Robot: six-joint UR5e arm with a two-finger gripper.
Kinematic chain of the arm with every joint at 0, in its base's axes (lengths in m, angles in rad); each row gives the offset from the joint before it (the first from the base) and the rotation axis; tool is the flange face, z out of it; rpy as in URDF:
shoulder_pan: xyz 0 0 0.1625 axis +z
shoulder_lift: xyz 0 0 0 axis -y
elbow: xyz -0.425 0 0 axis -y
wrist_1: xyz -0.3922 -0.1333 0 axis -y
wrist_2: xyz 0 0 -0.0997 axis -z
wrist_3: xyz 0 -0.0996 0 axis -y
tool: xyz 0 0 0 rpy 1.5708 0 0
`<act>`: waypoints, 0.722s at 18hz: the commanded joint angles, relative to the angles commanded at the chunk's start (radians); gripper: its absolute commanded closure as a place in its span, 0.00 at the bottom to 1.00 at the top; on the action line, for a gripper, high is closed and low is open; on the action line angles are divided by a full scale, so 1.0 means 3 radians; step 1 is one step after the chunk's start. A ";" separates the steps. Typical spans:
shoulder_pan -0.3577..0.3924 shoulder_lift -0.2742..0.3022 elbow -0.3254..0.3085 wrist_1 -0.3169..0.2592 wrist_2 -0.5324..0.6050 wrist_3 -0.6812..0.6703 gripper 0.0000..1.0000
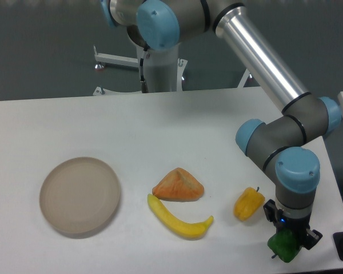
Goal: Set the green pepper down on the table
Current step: 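Lift the held green pepper and carry it toward the table center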
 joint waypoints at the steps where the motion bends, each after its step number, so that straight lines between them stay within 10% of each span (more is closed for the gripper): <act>1: -0.0015 0.0000 0.0000 0.0000 0.0000 -0.0005 0.60; 13: -0.0072 0.0184 -0.0112 -0.0122 -0.0148 -0.0051 0.60</act>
